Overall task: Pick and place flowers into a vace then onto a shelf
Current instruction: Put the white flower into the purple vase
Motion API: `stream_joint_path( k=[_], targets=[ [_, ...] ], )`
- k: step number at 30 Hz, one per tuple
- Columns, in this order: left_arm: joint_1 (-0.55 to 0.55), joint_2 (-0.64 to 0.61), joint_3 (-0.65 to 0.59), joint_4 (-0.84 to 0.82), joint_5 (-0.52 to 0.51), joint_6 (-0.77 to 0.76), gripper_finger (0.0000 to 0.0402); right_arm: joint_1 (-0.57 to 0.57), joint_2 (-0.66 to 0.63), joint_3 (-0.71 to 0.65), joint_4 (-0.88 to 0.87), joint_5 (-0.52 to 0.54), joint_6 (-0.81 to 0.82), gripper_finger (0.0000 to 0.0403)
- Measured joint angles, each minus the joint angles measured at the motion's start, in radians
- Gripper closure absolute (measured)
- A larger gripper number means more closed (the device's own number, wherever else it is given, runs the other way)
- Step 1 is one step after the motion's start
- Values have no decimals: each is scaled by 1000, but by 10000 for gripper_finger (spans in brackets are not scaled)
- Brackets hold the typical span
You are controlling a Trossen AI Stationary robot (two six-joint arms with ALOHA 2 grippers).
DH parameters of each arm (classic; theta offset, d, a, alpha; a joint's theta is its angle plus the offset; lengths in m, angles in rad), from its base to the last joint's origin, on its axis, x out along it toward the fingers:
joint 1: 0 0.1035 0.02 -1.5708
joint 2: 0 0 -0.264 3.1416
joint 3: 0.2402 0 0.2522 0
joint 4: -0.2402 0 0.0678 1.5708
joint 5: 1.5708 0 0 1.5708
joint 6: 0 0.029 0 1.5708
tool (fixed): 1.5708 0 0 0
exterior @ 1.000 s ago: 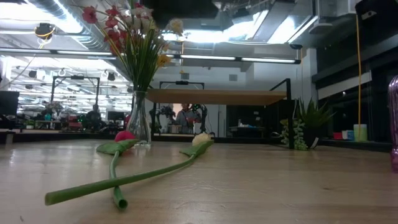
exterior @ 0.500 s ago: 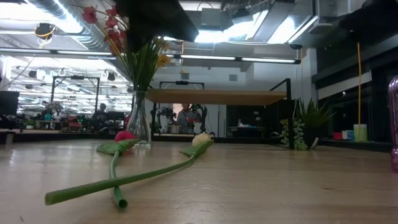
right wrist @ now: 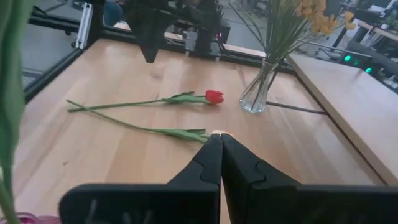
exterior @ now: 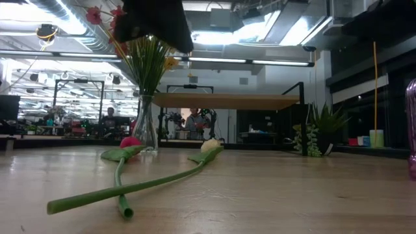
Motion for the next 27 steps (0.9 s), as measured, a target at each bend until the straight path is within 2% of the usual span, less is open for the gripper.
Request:
stream_joint_path(
  k=[5,12,18,27],
  targets=[
    [0,94,126,-171,31,-111,400,-16,0,0,1,0,-18,396],
    [23,239,273,-371,25,-217,400,-20,0,0,0,0,-41,396],
    [54,313,297,-374,23,-226,399,-20,0,0,-6,-1,-40,396],
    [61,327,297,-330,-41,-231,385,-20,0,0,-17,-2,-38,396]
  ],
)
